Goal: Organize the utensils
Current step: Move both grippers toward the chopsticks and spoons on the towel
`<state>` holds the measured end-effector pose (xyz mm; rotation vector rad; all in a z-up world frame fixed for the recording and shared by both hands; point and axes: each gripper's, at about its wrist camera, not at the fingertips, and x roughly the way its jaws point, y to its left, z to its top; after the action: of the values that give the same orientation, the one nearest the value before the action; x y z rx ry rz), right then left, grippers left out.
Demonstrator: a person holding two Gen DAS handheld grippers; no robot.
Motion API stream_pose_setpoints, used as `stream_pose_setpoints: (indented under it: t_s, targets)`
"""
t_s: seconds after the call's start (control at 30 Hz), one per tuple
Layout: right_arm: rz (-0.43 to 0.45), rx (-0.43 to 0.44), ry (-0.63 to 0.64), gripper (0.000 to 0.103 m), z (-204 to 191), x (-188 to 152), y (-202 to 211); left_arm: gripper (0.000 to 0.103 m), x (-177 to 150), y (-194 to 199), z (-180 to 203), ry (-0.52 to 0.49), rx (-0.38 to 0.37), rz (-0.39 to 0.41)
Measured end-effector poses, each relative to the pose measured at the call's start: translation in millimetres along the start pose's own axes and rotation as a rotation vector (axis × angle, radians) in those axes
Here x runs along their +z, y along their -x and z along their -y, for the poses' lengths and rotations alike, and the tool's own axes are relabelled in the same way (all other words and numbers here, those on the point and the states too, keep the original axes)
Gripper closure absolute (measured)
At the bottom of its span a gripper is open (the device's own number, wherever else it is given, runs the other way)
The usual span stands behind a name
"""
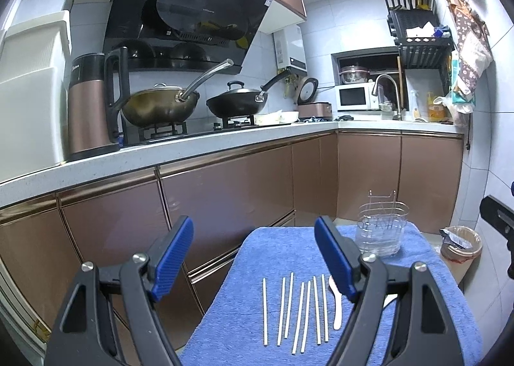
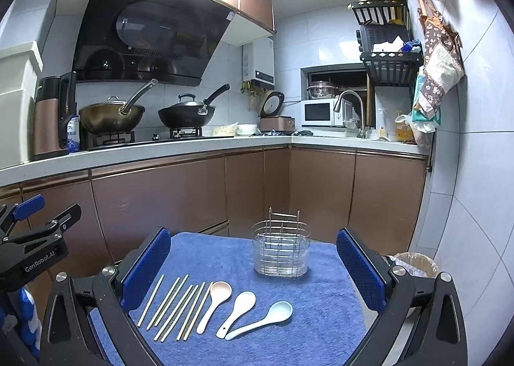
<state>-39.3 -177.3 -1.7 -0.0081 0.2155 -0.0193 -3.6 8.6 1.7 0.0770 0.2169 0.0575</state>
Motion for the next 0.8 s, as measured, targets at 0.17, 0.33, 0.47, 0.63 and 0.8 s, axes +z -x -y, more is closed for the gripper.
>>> stream_pose_setpoints:
  t_s: [0.17, 0.33, 0.47, 0.63, 0.8]
  targets:
    - [-0.029, 0.014, 0.006, 0.0, 0, -4, -12, 0.026, -2, -10, -2, 0.002, -0.005, -0.022]
    - [-0.044, 0.021, 0.009, 0.0, 3, -5, -23, 0.026, -4, -21, -3, 0.001, -0.01, -0.039]
    - [-0.056, 0.023, 0.017, 0.0, 4, -5, -32, 0.026, -4, -28, -3, 0.002, -0.019, -0.045]
    - [-0.067, 0.027, 0.028, 0.0, 6, -4, -41, 0.026, -1, -35, -1, -0.001, -0.035, -0.055]
    - [-0.088, 0.03, 0.027, 0.003, 12, -6, -52, 0.026, -3, -47, 4, -0.003, -0.055, -0.083]
